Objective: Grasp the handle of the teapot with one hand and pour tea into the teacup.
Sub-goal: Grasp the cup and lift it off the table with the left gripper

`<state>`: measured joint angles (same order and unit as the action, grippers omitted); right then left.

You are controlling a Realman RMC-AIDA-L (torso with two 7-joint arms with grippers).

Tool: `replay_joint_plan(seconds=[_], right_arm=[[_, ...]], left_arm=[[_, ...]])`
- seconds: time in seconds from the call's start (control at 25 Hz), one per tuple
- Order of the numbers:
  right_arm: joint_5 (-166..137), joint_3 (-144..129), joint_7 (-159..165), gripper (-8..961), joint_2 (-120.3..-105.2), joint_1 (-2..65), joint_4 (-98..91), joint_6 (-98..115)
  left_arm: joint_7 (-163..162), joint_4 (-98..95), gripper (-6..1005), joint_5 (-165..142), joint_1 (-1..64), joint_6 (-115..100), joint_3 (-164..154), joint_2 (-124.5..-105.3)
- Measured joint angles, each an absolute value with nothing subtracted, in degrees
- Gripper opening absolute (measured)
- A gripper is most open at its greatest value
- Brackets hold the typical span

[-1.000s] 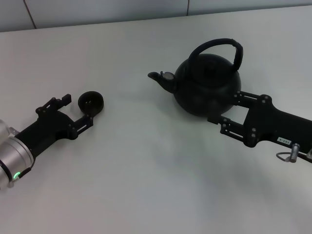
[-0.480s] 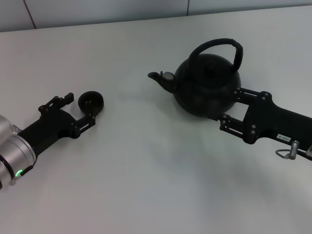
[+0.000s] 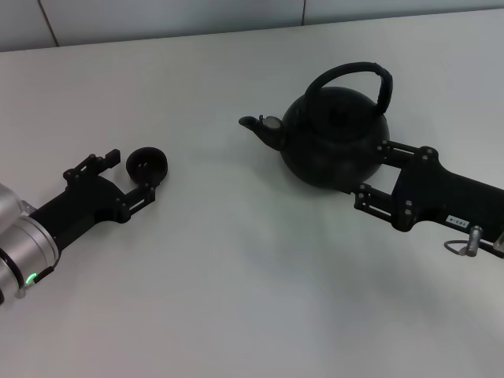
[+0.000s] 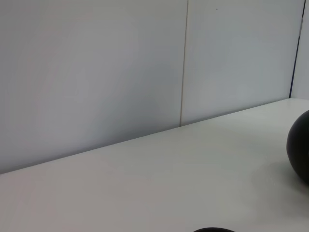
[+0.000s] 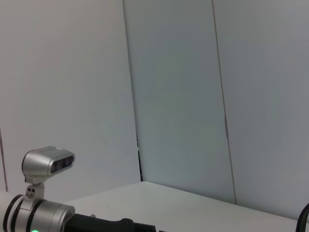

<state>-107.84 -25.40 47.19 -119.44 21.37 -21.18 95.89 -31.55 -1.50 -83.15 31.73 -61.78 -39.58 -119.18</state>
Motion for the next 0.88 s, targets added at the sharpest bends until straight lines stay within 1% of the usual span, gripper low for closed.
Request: replay_joint_plan(seconds=[0.88], right_arm=[[-107.8, -25.4, 47.2, 543, -119.44, 21.4, -21.0, 95.8]], left_arm=[[-31.6, -0.1, 781, -83.2, 32.9, -60.1, -39.7, -119.18]])
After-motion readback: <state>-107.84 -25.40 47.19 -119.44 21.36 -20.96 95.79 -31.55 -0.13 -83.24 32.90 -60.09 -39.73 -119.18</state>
